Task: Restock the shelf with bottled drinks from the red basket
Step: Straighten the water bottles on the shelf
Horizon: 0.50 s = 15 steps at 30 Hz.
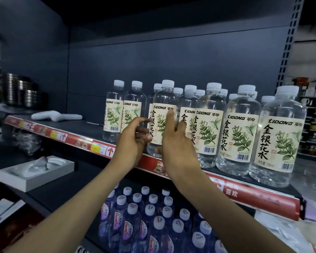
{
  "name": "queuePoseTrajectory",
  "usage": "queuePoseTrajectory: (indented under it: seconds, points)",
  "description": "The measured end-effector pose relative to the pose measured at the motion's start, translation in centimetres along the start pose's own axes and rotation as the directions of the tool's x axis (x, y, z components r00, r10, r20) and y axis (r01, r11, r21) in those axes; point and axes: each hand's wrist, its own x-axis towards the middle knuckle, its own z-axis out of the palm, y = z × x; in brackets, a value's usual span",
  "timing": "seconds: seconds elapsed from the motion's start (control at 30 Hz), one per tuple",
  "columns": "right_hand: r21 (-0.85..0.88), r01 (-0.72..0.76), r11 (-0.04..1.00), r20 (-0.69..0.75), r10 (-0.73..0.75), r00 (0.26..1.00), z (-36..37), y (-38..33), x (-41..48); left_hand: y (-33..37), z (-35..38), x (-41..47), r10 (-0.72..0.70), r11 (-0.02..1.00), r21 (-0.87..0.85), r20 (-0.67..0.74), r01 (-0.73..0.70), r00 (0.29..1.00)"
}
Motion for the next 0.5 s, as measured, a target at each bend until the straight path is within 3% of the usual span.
queuePoseTrajectory:
  seconds: [0.5]
  points:
    - [0.067,-0.042,0.997,0.064,0.038,0.997,1.0,0.2,1.3,-1.1,0.8,1.1,-0.002,0.999,0.032,-0.032,0.003,0.999]
